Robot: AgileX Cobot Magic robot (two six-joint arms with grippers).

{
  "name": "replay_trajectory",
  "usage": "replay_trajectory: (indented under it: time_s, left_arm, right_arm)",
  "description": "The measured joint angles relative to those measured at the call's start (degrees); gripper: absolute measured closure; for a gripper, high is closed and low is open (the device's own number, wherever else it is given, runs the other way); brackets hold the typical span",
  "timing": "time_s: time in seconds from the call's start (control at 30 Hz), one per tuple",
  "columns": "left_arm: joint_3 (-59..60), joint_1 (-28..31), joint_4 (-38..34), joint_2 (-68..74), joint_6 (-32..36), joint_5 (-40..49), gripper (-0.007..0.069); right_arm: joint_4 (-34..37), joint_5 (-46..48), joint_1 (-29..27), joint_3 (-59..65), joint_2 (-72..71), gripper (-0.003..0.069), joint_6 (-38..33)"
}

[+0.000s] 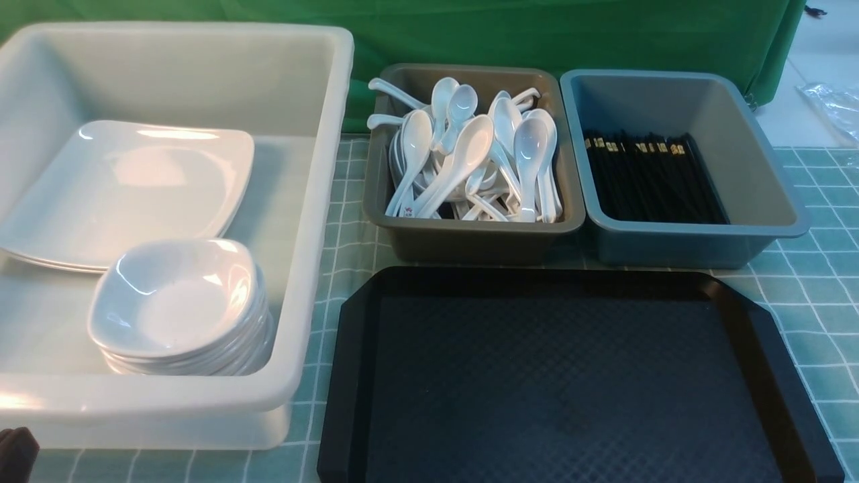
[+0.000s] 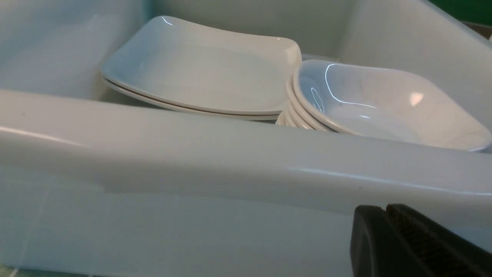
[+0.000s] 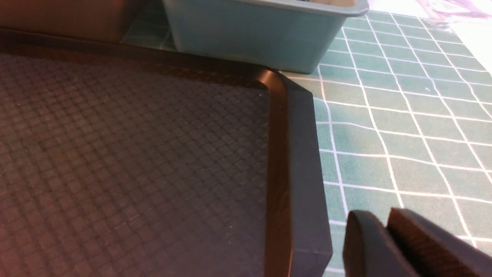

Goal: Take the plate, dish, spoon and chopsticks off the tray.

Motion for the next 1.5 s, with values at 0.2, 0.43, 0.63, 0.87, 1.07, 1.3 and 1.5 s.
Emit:
replay_trajectory:
  time_s: [0.2, 0.43, 0.63, 0.87, 1.07, 1.3, 1.5]
  left_arm:
    - [0.0, 0.0, 0.17, 0.0, 0.06, 0.0, 0.0613]
    - [0.0, 0.0, 0.17, 0.0, 0.12, 0.0, 0.0613]
    - [0.0, 0.0, 0.17, 0.0, 0.12, 0.0, 0.0613]
    - [0.0, 0.0, 0.17, 0.0, 0.12, 0.0, 0.0611]
    - [0.0, 0.0, 0.17, 0.0, 0.16, 0.0, 0.0608]
    - [0.0, 0.0, 0.17, 0.0, 0.22, 0.0, 0.0608]
    - [0.0, 0.0, 0.17, 0.0, 0.22, 0.0, 0.0608]
  right_arm:
    - [0.0, 0.0, 0.0, 0.0, 0.0, 0.0522, 0.0]
    - [0.0, 0.0, 0.0, 0.0, 0.0, 0.0517, 0.0]
    - [0.0, 0.0, 0.0, 0.0, 0.0, 0.0513, 0.0]
    - [0.0, 0.0, 0.0, 0.0, 0.0, 0.0492, 0.0]
    - [0.0, 0.0, 0.0, 0.0, 0.0, 0.0482, 0.0]
    - [0.0, 0.0, 0.0, 0.0, 0.0, 0.047, 0.0]
    - [0.0, 0.0, 0.0, 0.0, 0.0, 0.0456, 0.0]
